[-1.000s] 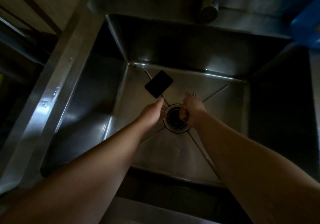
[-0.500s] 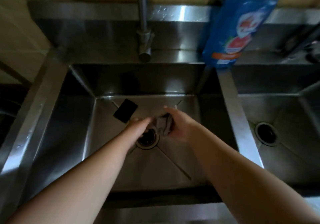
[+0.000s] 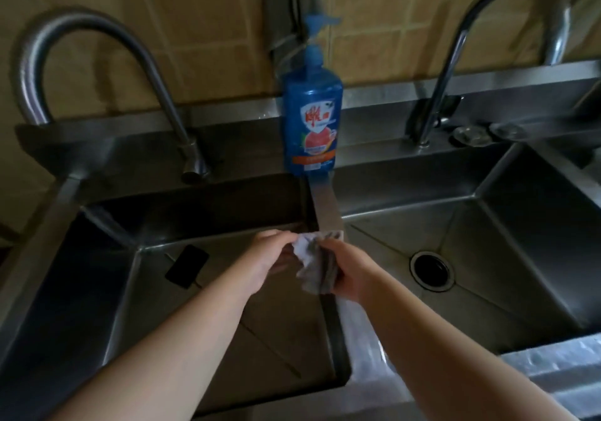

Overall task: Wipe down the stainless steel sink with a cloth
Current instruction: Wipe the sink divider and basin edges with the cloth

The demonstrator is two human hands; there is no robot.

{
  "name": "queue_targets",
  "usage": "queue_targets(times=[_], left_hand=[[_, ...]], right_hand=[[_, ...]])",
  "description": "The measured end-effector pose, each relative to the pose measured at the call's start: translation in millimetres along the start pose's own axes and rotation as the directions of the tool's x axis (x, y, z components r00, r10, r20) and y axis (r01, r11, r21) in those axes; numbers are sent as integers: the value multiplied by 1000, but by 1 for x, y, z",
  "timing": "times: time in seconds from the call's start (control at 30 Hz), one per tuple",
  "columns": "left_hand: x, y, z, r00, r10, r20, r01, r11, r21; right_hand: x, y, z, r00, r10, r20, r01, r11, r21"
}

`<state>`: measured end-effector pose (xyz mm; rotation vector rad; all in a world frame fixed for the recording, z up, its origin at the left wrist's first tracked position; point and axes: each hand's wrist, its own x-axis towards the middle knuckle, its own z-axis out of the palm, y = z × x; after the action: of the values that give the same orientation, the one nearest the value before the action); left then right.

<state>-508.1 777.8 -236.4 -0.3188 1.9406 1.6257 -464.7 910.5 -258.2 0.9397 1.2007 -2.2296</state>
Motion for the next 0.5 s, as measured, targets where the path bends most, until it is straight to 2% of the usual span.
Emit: queue_targets(times=[0.07,0.2,0.33,0.43,0.5], left_hand=[[-9,9,21,1000,16,-5,-16,999,-51],[-21,21,54,1000,12,-11,-13,994,-106],[-28,23,71,1000,-3,0,3,992,-125],[-29,22,81,995,72,-68,-73,997,-7],[-26,21,87,980,172,-101,-152,971,184]], right_hand=[[-9,-9,-25,1000,-26,3,26,998,-49],[-28,-31,-67,989,-23,148,28,999,-31],[-42,-43,-93,980,-55,193,43,997,68],[-50,-46,-110,980,-111,166,95,991,98],[-59,-49,-119,981,-158,109,140,978,153]])
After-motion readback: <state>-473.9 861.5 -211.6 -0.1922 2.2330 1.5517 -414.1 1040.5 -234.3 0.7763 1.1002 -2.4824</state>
